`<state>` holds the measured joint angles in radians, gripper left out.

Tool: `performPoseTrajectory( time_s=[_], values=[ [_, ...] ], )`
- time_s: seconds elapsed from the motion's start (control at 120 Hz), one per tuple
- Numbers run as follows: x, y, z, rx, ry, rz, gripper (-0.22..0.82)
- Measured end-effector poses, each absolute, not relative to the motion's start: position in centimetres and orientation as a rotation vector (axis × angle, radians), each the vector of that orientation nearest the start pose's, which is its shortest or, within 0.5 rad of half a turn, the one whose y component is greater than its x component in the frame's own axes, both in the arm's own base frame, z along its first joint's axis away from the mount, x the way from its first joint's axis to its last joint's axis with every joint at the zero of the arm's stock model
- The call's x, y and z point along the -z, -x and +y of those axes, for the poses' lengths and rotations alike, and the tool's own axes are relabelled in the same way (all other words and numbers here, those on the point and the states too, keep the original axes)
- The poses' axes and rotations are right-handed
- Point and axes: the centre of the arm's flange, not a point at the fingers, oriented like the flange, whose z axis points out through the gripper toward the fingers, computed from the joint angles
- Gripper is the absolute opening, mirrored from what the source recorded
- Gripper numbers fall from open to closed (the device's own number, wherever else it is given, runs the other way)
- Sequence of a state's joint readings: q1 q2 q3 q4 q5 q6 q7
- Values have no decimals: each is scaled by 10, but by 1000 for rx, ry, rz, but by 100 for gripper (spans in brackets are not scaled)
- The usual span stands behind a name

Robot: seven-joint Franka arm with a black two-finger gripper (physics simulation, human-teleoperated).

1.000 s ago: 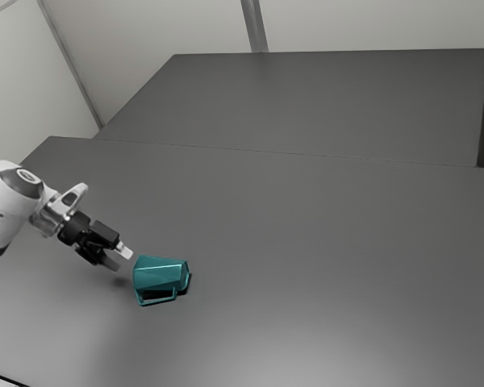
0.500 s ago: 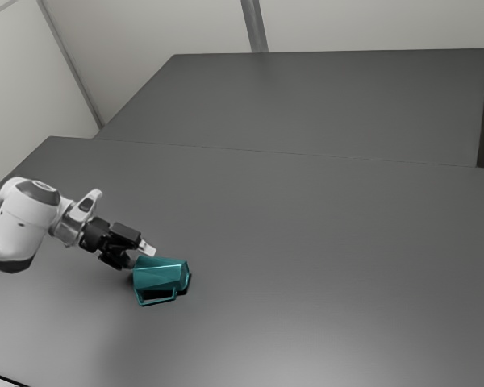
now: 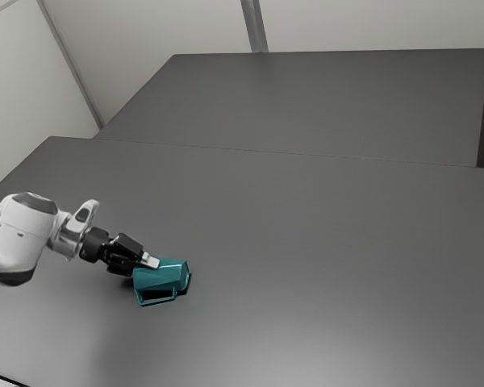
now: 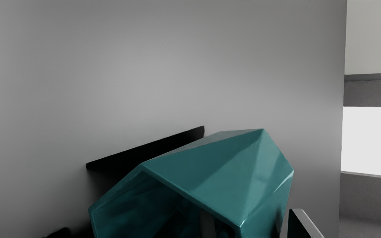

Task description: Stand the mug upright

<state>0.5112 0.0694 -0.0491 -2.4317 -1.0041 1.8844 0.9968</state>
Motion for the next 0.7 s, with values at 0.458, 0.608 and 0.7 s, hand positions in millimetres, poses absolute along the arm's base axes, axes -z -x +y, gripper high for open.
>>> performPoseTrajectory(
  time_s=[0.458, 0.608, 0.7],
  values=[
    [-266, -417, 132, -260, -2083, 4, -11],
    [-276, -419, 131, -302, -2084, -50, -15],
    [-290, -427, 127, -333, -2107, -111, -16]
  ],
)
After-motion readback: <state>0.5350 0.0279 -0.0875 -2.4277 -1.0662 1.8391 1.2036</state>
